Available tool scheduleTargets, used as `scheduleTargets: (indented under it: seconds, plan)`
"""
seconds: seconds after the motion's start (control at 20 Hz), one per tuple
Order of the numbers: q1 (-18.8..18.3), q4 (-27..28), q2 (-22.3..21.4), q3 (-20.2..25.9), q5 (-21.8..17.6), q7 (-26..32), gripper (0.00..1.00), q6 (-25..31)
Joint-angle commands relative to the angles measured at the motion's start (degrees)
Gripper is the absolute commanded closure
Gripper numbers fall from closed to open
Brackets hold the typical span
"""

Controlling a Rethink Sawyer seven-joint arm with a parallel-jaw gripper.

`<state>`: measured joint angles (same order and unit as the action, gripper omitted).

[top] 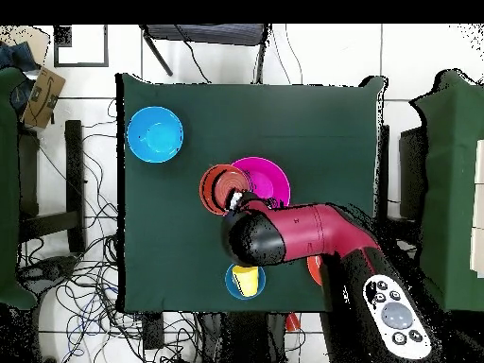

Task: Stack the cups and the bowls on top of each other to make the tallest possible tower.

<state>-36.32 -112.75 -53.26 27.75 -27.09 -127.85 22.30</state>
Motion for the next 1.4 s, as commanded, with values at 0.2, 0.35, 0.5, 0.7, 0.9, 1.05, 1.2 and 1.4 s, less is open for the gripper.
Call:
scheduleTargets:
  seconds: [0.2, 0.35, 0.5, 0.7, 0.9, 1.05, 1.2, 1.4]
  plan:
    - [0.8, 4.2, 2.6, -3.4, -4.6, 3.6, 1.0, 5.6]
    - [0.7, 4.8, 3.1, -4.0, -5.3, 3.7, 1.0, 4.9]
    - [0.7, 4.9, 3.1, -4.7, -5.7, 3.9, 1.0, 4.6]
    - [0.8, 5.1, 3.4, -5.5, -5.9, 4.1, 1.0, 4.3]
    - [0.4, 4.5, 4.1, -5.1, -5.4, 4.4, 1.0, 3.3]
    - [1.0, 4.0, 4.4, -5.5, -5.6, 3.5, 1.0, 2.1]
    - [1.3, 3.7, 5.1, -5.4, -5.5, 2.9, 1.0, 1.1]
    - [2.2, 3.2, 5.6, -6.0, -5.6, 2.0, 1.0, -0.1]
